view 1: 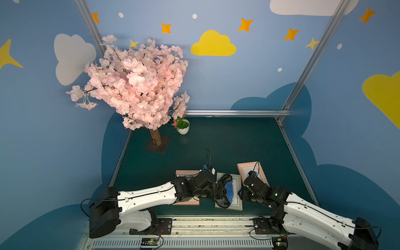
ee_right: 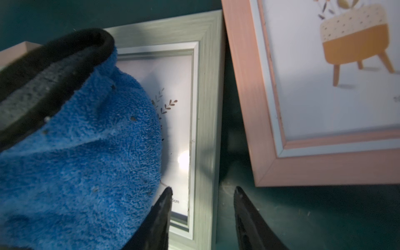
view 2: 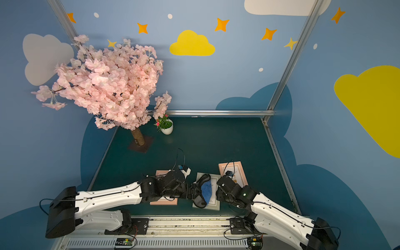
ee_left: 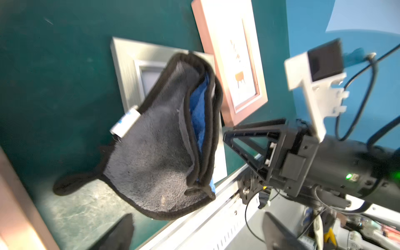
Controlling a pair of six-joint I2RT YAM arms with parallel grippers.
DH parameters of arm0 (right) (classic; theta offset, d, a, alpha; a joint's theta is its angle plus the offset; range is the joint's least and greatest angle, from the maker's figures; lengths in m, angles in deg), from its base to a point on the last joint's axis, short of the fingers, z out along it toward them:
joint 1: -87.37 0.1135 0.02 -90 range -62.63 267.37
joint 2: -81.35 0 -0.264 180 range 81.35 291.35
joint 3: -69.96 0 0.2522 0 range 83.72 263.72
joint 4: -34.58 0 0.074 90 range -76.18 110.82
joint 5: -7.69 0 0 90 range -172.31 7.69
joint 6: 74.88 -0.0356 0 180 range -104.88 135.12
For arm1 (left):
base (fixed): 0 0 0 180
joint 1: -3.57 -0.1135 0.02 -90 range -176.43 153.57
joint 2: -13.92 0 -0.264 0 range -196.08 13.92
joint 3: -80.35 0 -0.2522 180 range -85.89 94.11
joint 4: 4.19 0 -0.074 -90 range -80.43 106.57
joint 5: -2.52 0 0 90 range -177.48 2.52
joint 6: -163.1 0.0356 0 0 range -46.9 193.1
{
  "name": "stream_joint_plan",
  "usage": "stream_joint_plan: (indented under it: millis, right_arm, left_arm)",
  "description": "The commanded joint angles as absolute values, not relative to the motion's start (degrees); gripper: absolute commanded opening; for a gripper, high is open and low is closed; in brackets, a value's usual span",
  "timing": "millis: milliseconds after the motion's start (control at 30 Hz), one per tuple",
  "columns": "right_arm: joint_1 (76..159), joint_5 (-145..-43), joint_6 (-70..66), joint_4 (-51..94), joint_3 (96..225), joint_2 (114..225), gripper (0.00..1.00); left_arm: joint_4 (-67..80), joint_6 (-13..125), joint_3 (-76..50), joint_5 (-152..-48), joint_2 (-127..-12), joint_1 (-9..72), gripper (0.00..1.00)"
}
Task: Wipe the picture frame with a cloth
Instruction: Wipe the dirt from the picture frame.
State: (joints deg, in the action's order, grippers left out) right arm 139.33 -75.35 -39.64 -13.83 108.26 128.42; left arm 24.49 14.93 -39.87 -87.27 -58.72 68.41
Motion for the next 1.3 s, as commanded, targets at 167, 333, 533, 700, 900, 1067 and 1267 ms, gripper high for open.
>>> stream_joint_plan:
  millis: [167,333,533,700,900,1067,1267]
  right_arm:
    - [139.04,-75.52,-39.09,-12.22,107.02,127.9,0.45]
    - [138.96,-75.61,-39.41,-12.15,106.26,126.57,0.44]
    - [138.96,-75.64,-39.33,-12.09,105.75,127.23,0.41]
    - [138.96,-75.9,-39.33,-11.03,105.17,128.01,0.39]
    - [138.98,-76.11,-39.12,-9.55,105.1,129.31,0.38]
    - [138.96,-76.35,-38.94,-8.65,105.11,130.95,0.37]
    - [138.96,-75.67,-38.99,-7.83,105.1,131.75,0.37]
  left_arm:
    - [29.1,11.64,-33.9,-80.4,-69.41,69.42,1.0]
    - [26.87,9.34,-34.38,-79.28,-73.33,70.01,0.99]
    - [27.06,9.12,-33.32,-79.07,-76.31,70.1,0.93]
    - [27.25,9.7,-32.4,-79.13,-79.06,70.11,0.79]
    - [26.44,9.39,-31.99,-80.71,-81.34,70.11,0.52]
    - [28.59,9.42,-33.37,-80.12,-78.24,70.11,0.24]
    - [32.56,10.71,-33.88,-82.02,-74.3,70.73,0.1]
